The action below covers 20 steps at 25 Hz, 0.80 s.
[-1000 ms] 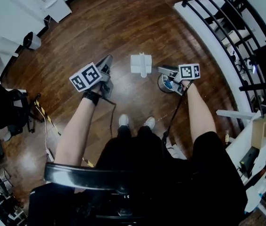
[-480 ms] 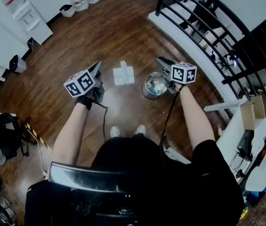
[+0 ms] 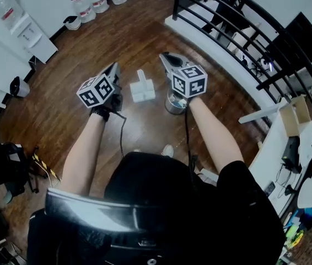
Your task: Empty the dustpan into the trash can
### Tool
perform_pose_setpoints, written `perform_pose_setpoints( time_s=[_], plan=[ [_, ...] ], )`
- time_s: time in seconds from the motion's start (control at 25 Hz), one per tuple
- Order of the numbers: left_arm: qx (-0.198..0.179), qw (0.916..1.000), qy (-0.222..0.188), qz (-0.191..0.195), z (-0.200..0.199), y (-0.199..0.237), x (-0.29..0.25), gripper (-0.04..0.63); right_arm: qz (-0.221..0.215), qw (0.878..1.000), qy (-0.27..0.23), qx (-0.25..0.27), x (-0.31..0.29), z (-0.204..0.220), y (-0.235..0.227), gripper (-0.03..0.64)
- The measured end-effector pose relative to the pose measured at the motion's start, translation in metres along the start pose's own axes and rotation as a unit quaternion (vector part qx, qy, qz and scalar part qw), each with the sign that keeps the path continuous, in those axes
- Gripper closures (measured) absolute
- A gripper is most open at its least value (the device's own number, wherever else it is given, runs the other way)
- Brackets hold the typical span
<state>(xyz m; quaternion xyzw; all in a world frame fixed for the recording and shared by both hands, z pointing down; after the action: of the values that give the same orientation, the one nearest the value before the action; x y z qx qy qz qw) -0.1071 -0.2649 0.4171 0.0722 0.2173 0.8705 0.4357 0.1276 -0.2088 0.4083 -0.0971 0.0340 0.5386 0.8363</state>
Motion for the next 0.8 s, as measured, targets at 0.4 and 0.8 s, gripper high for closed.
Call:
perform_pose_setpoints(
  time_s=[0.4, 0.8],
  plan=[
    [-0.047, 0.9988, 0.014, 0.002, 0.007, -0.025, -0.002, 0.595, 0.003, 1.0, 0.021, 0.007, -0.004, 0.004, 0.022, 0.611],
    [-0.05, 0.9983, 0.031, 0.001, 0.015, -0.031, 0.0, 0.594, 0.0, 0.999, 0.042, 0.004, 0.002, 0.017, 0.027, 0.611]
  ],
)
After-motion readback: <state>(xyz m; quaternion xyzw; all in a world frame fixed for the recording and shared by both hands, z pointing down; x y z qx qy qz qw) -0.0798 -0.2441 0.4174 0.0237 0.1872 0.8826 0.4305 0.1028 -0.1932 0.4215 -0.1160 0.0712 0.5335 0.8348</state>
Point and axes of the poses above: the fingertips, and each gripper's own axes: x backward along the fingers, y to its left, z out of its underside, the point moved 6 cm from there along x, backward along the fingers, and after that the axes turned 2 degrees about -y, right-handed, at the moved point
